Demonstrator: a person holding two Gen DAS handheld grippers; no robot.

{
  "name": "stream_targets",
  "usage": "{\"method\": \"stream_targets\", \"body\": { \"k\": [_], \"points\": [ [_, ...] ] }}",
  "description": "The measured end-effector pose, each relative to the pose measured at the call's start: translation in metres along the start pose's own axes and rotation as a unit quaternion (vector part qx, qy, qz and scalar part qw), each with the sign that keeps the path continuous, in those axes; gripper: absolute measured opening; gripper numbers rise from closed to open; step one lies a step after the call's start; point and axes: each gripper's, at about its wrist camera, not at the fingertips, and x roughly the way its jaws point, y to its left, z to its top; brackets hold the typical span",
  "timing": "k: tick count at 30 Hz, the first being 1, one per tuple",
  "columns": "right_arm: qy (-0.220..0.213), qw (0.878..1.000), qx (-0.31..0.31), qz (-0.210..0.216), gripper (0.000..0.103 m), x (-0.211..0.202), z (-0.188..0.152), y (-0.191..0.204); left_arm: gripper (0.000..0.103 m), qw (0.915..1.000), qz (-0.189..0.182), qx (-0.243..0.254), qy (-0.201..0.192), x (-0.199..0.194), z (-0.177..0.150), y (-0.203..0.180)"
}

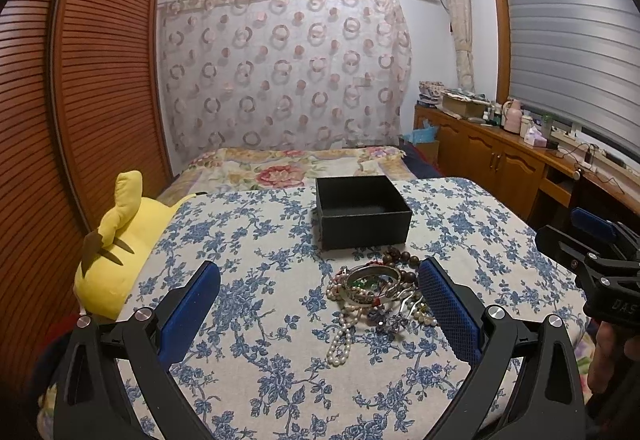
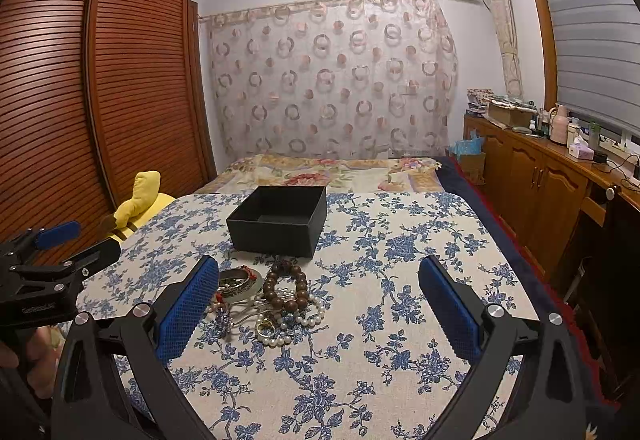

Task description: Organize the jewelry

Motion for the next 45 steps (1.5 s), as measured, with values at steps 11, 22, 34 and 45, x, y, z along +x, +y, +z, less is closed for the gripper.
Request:
{"method": "stream_targets", "body": {
  "k": [11, 22, 34, 45],
  "points": [
    [0.001, 1.000, 0.002, 0.002, 0.101, 0.002, -0.001, -0.001, 0.096, 1.0000, 0.005, 0.001, -0.003, -0.003, 0.001, -0.003],
    [0.000, 1.000, 0.002, -0.001, 0.101, 0.002, -0.001, 0.000, 0.096, 1.0000, 0.001, 0.000, -0.006, -0.004, -0.004, 0.001],
    [-0.001, 1.000, 0.001, 0.001, 0.101, 0.000, -0.001, -0.001, 0.096, 1.0000, 0.000, 0.001, -0.009, -0.006, 0.000, -0.007],
    [0.000, 1.000, 0.002, 0.002, 0.101, 0.001, 0.000, 0.000, 0.096, 1.0000, -0.002, -0.001, -0.009, -0.001, -0.006, 0.004]
  ]
}}
